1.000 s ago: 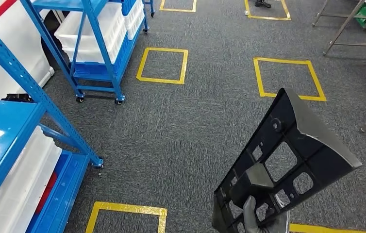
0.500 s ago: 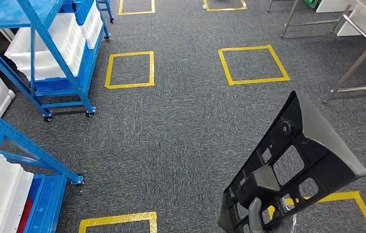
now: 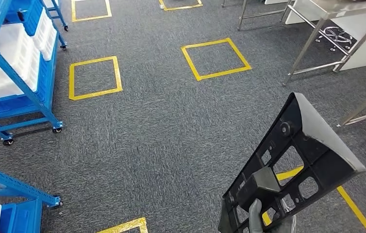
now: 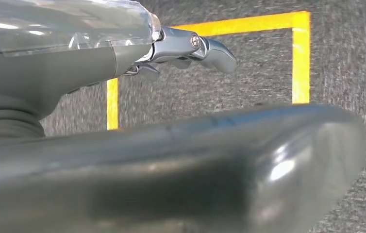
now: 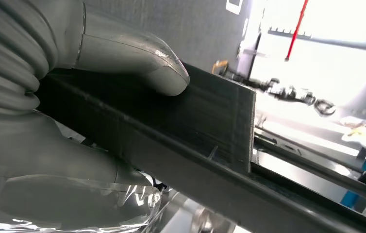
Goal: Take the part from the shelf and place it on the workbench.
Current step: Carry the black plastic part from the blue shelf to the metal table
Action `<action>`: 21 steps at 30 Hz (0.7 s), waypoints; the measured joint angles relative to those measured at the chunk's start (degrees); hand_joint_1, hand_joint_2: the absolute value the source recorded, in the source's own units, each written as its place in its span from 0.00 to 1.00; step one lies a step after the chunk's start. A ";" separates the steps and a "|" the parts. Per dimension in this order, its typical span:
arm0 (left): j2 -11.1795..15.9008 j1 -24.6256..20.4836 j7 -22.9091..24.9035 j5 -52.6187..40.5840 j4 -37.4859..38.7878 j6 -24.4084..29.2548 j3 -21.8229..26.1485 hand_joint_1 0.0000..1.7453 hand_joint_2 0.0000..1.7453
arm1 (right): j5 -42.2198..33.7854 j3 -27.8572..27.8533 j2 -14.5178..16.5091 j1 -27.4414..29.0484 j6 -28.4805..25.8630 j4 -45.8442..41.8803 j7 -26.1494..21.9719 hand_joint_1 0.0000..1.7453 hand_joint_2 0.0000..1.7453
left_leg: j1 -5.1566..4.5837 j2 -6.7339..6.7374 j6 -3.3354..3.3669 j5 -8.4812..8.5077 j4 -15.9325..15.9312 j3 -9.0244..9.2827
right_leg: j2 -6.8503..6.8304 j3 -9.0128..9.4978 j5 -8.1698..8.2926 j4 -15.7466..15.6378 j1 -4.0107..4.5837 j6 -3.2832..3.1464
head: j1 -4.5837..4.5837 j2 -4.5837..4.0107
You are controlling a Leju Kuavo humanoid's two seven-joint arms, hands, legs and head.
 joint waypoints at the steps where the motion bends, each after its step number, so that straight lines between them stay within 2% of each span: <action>1: -0.08 0.07 0.17 -0.17 -0.01 0.01 -0.01 0.00 0.00 | 0.11 0.00 0.01 0.09 -0.28 -0.10 0.04 1.00 1.00 | -0.06 0.89 0.28 0.19 -0.20 -0.05 | -2.04 -1.41 -1.86 3.00 0.10 0.11 | 0.10 0.00; 2: -0.11 0.20 0.36 -0.30 -0.01 0.02 -0.02 0.00 0.00 | 0.20 0.00 0.02 0.13 -0.51 -0.17 0.08 1.00 1.00 | -0.21 1.70 0.43 0.26 -0.29 -0.14 | -3.78 -3.13 -3.88 6.61 0.22 0.24 | 0.19 0.01; 3: -0.16 0.35 0.53 -0.39 -0.01 0.04 -0.03 0.00 0.00 | 0.24 0.00 0.03 0.19 -0.66 -0.20 0.11 1.00 1.00 | -0.34 2.68 0.49 0.27 -0.27 -0.20 | -4.59 -4.88 -5.47 10.42 0.19 0.36 | 0.22 0.01; 4: -0.20 0.44 0.64 -0.44 -0.01 0.05 -0.04 0.00 0.00 | 0.25 0.00 0.03 0.28 -0.80 -0.21 0.13 1.00 1.00 | -0.43 3.58 0.50 0.24 -0.25 -0.24 | -4.97 -6.12 -6.28 13.16 0.13 0.45 | 0.22 0.01; 5: -0.22 0.46 0.73 -0.47 -0.01 0.06 -0.04 0.00 0.00 | 0.26 0.00 0.03 0.41 -0.91 -0.21 0.15 1.00 1.00 | -0.47 4.46 0.47 0.18 -0.25 -0.22 | -5.18 -6.22 -5.88 13.66 0.07 0.49 | 0.22 0.01; 6: -0.27 0.43 0.78 -0.48 -0.01 0.07 -0.05 0.00 0.00 | 0.26 0.00 0.03 0.53 -1.00 -0.21 0.16 1.00 1.00 | -0.50 5.28 0.39 0.09 -0.25 -0.15 | -5.46 -5.23 -4.60 12.08 0.01 0.48 | 0.22 0.01; 7: -0.35 0.36 0.81 -0.51 -0.01 0.08 -0.07 0.00 0.00 | 0.26 0.00 0.03 0.59 -1.06 -0.22 0.18 1.00 1.00 | -0.50 5.92 0.27 -0.03 -0.24 -0.01 | -5.95 -3.25 -2.82 8.59 -0.01 0.40 | 0.22 0.01; 9: -0.50 0.30 0.87 -0.63 -0.01 0.16 -0.11 0.00 0.00 | 0.26 0.00 0.06 0.60 -1.14 -0.33 0.23 1.00 1.00 | -0.69 7.09 -0.16 -0.38 -0.19 0.36 | -8.60 1.24 -0.25 0.48 0.25 -0.15 | 0.21 0.01; 11: -0.57 0.26 0.94 -0.79 -0.01 0.26 -0.13 0.00 0.00 | 0.23 0.00 0.18 0.58 -1.25 -0.50 0.29 1.00 1.00 | -0.94 8.09 -0.74 -0.67 -0.15 0.70 | -9.95 2.97 0.25 -2.92 0.68 -0.93 | 0.18 0.01; 13: -0.64 0.13 1.00 -1.04 -0.01 0.31 -0.17 0.00 0.00 | 0.21 0.00 0.31 0.68 -1.33 -0.62 0.31 1.00 1.00 | -1.02 9.02 -1.33 -0.85 -0.25 1.05 | -8.61 2.83 0.46 -3.01 0.75 -1.55 | 0.17 0.01; 14: -0.67 0.07 1.03 -1.17 -0.01 0.32 -0.21 0.00 0.00 | 0.20 0.00 0.38 0.77 -1.35 -0.69 0.31 1.00 1.00 | -0.94 8.48 -1.66 -1.25 0.07 1.10 | -7.99 2.87 0.62 -3.21 0.60 -1.88 | 0.16 0.01; 15: -0.73 0.03 1.08 -1.29 -0.01 0.33 -0.26 0.00 0.00 | 0.18 0.00 0.48 0.81 -1.35 -0.75 0.32 1.00 1.00 | -0.85 7.26 -1.96 -2.22 1.24 0.70 | -7.36 2.92 0.80 -3.42 0.42 -2.26 | 0.10 0.01; 17: -0.85 0.12 1.25 -1.42 -0.01 0.37 -0.34 0.00 0.00 | 0.13 0.01 0.72 0.86 -1.36 -0.86 0.33 1.00 1.00 | -0.61 3.98 -2.38 -5.75 7.11 -1.87 | -6.08 2.88 1.08 -3.64 0.21 -2.90 | -0.02 0.01; 18: -0.91 0.23 1.33 -1.45 -0.01 0.38 -0.36 0.00 0.00 | 0.11 0.01 0.79 0.86 -1.36 -0.86 0.33 1.00 1.00 | -0.57 3.10 -2.45 -7.65 11.25 -3.83 | -5.33 2.75 1.14 -3.59 0.25 -3.08 | -0.07 0.01; 19: -0.93 0.35 1.41 -1.48 -0.01 0.39 -0.37 0.00 0.00 | 0.10 0.01 0.83 0.89 -1.36 -0.85 0.33 1.00 1.00 | -0.54 2.76 -2.50 -8.76 14.65 -5.52 | -4.48 2.66 1.16 -3.51 0.29 -3.15 | -0.07 0.01; 20: -0.97 0.45 1.50 -1.49 -0.01 0.39 -0.38 0.00 0.00 | 0.10 0.01 0.86 0.95 -1.37 -0.85 0.33 1.00 1.00 | -0.53 2.64 -2.51 -8.85 16.48 -6.50 | -3.61 2.60 1.18 -3.40 0.33 -3.17 | -0.07 0.01; 21: -1.01 0.49 1.55 -1.51 -0.01 0.39 -0.40 0.00 0.00 | 0.09 0.00 0.89 1.01 -1.37 -0.85 0.33 1.00 1.00 | -0.50 2.57 -2.46 -7.69 15.99 -6.43 | -2.72 2.58 1.17 -3.25 0.34 -3.16 | -0.07 0.01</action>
